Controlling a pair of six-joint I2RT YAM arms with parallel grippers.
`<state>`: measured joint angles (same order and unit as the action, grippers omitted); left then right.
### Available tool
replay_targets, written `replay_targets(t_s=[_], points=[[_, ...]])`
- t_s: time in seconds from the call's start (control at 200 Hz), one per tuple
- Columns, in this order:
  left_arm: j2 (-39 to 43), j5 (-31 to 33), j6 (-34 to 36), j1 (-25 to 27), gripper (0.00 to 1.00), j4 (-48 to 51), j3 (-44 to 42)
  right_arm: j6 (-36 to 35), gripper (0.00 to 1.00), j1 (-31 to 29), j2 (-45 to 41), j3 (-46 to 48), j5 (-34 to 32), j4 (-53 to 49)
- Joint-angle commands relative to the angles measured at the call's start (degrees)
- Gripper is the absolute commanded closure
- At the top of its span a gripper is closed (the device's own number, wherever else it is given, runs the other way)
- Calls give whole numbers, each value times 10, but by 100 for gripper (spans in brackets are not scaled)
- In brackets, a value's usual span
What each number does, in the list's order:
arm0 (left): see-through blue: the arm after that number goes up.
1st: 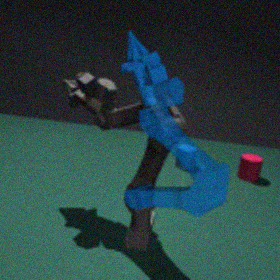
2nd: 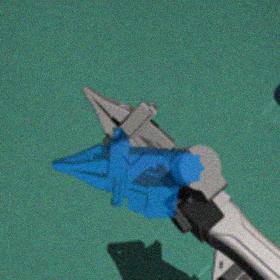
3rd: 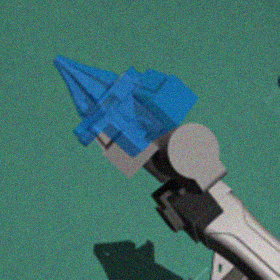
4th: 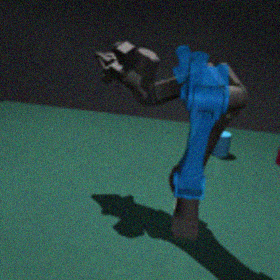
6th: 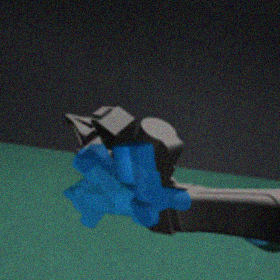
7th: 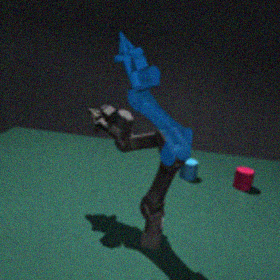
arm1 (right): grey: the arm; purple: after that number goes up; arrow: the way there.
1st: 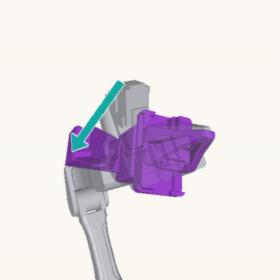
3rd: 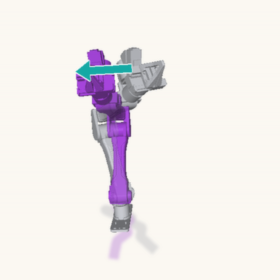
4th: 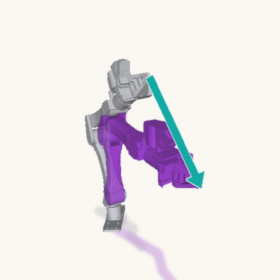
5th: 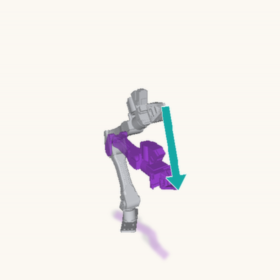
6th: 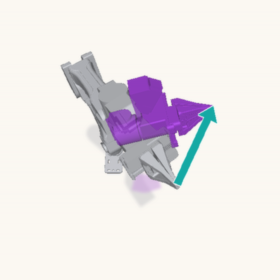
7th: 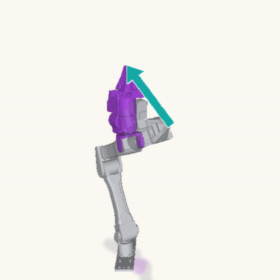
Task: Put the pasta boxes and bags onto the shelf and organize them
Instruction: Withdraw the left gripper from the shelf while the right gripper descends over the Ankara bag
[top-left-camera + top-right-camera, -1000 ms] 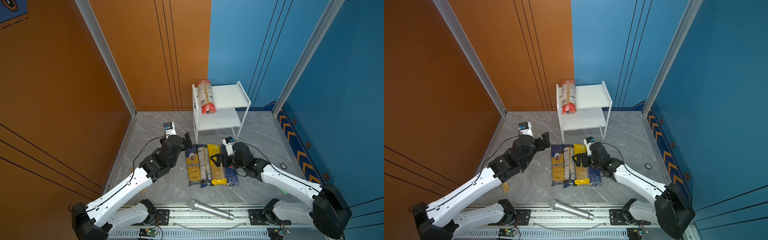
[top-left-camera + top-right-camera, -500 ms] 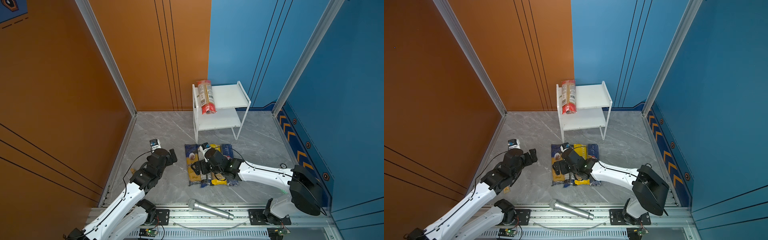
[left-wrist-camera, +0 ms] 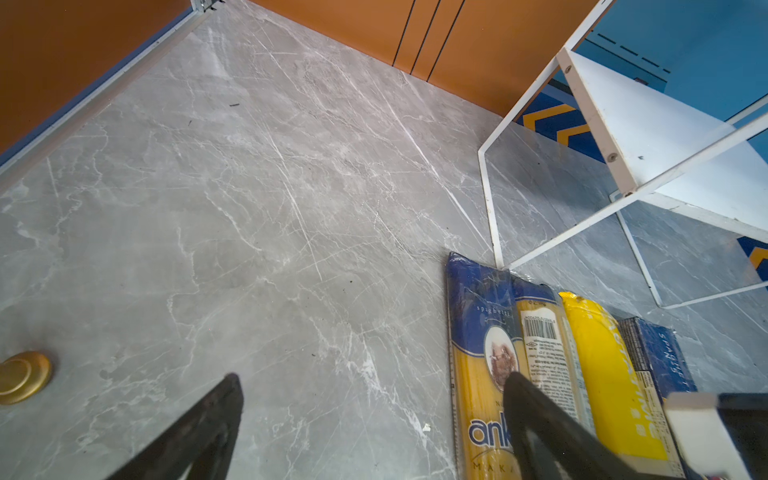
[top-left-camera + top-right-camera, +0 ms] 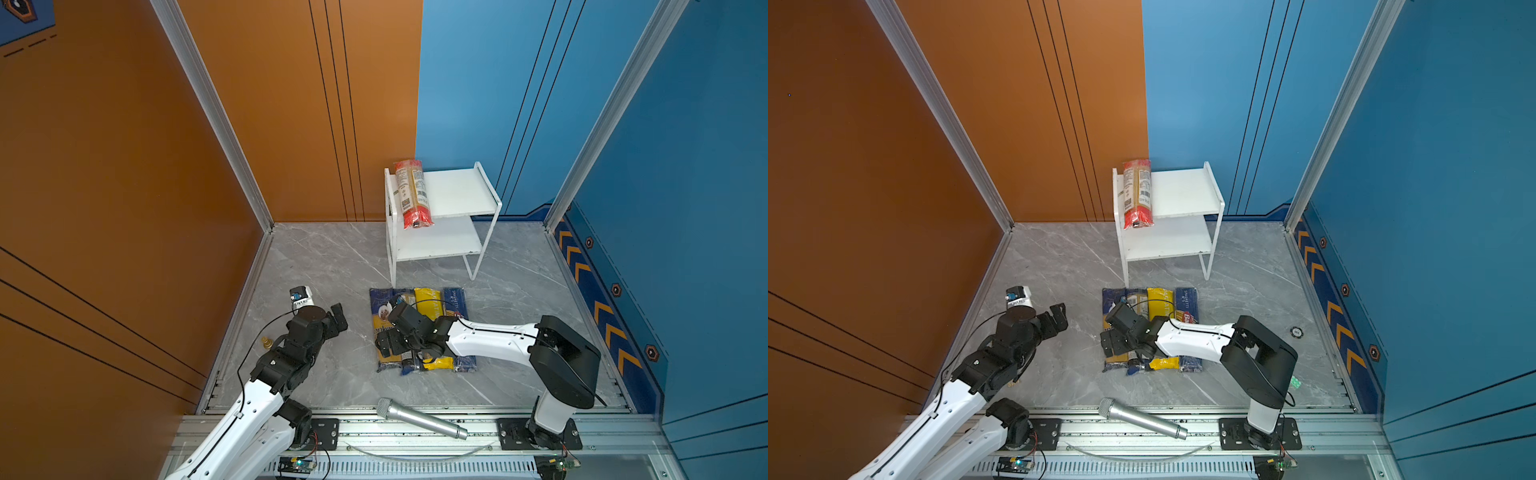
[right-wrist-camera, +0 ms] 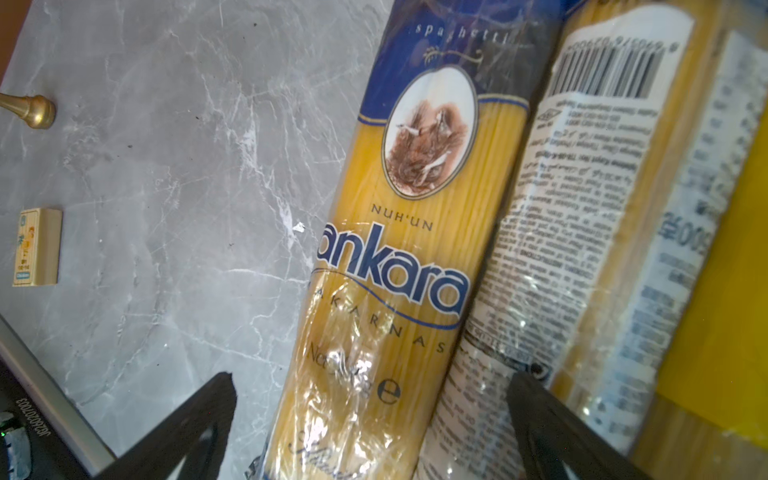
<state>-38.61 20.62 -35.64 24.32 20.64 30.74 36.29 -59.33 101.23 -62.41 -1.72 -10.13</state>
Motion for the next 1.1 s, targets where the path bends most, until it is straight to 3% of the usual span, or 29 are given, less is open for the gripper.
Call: replay_targets(t_s=[0.0, 0.18, 0.411, 1.096], points=[[5, -18, -11, -5, 2, 10, -11, 7, 2, -10, 27, -21, 3, -32], [6, -22, -15, -5, 2, 10, -15, -1, 1, -24, 19, -32, -55, -67], [9, -23, -17, -5, 2, 10, -16, 30, 1, -15, 43, -33, -10, -69], [11, -23, -11, -5, 2, 11, -18, 60, 5, -11, 137, -73, -10, -121]])
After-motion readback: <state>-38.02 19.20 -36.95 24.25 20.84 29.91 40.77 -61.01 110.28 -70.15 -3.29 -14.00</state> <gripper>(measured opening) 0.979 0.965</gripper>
